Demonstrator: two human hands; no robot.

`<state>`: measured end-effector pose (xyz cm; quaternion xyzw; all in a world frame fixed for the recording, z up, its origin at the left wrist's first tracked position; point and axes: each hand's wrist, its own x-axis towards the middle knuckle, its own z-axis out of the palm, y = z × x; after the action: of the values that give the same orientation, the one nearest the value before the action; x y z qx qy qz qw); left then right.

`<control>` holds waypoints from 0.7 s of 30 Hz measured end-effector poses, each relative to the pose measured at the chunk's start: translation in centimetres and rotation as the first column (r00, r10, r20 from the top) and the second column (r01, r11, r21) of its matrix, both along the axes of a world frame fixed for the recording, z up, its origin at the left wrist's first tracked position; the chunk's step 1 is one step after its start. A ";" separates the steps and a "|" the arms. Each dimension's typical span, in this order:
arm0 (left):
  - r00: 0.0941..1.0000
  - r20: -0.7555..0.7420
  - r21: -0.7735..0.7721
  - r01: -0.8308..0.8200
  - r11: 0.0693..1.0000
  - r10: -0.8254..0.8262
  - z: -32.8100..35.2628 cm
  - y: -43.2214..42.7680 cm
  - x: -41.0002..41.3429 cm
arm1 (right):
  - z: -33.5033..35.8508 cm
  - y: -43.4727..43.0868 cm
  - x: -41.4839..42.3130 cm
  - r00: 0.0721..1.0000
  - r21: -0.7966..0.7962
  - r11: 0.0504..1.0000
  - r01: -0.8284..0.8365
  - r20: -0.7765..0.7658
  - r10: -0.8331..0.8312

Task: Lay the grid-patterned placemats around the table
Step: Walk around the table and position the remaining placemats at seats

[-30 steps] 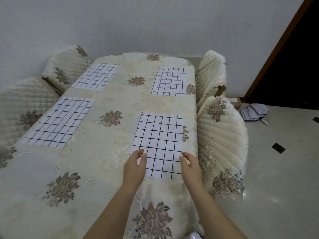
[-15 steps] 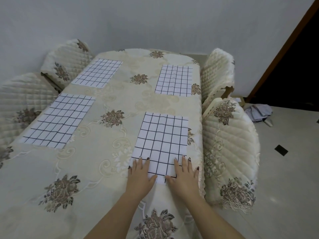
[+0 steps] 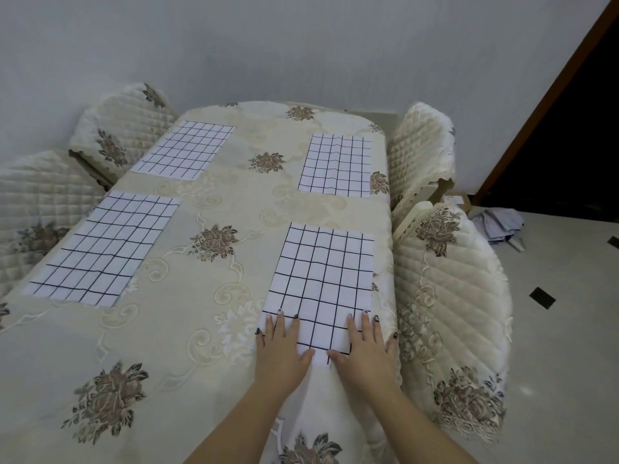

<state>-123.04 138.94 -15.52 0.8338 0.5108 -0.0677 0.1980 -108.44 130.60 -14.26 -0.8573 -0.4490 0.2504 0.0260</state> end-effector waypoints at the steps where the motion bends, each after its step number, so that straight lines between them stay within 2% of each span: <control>1: 1.000 0.002 0.000 0.000 1.000 0.000 0.0 0.1 0.2 | 0.0 0.1 0.2 1.000 0.001 1.000 0.002 -0.002 -0.002; 21: 1.000 0.008 0.014 -0.009 1.000 0.009 -0.2 1.4 2.7 | -0.6 1.3 3.0 1.000 0.028 1.000 0.012 0.003 -0.012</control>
<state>-120.30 140.32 -15.69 0.8333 0.5141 -0.0598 0.1943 -105.41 131.88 -14.90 -0.8600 -0.4473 0.2424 0.0390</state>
